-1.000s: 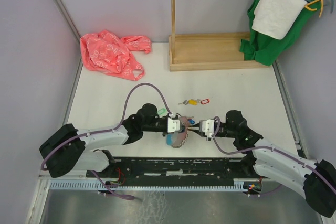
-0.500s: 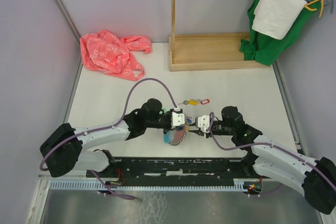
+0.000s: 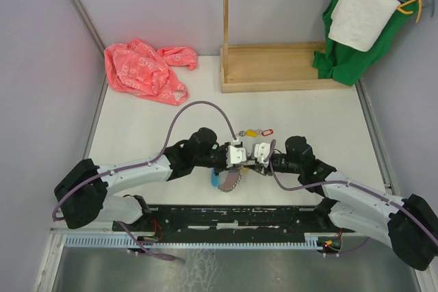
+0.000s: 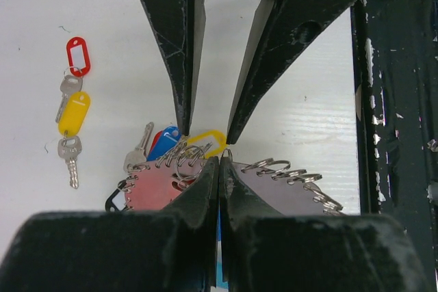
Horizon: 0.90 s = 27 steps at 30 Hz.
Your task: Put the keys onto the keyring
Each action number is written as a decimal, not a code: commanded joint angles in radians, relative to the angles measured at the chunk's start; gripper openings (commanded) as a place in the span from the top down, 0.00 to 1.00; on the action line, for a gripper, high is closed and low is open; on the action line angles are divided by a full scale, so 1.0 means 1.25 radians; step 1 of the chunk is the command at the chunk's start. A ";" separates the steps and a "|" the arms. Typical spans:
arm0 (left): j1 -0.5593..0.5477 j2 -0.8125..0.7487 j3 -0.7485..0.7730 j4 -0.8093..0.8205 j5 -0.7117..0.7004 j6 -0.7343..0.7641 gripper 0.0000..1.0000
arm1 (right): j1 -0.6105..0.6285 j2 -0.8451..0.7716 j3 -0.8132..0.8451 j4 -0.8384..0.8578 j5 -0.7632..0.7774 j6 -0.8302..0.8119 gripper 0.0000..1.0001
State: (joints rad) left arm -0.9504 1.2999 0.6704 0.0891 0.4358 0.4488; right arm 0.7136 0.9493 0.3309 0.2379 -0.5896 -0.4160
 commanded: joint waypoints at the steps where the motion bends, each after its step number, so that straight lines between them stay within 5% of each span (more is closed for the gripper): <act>1: -0.005 -0.006 0.040 0.010 -0.010 -0.028 0.97 | 0.004 0.021 0.027 0.074 0.003 0.037 0.64; 15: -0.007 -0.015 -0.025 0.081 -0.078 -0.116 0.97 | 0.004 0.014 0.013 -0.001 0.018 0.067 0.64; 27: -0.004 -0.061 -0.147 0.148 -0.143 -0.429 0.71 | 0.032 0.052 0.075 -0.176 0.029 0.182 0.65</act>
State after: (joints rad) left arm -0.9512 1.2804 0.5163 0.1963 0.2646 0.0834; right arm 0.7330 0.9817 0.3546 0.0765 -0.5438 -0.2359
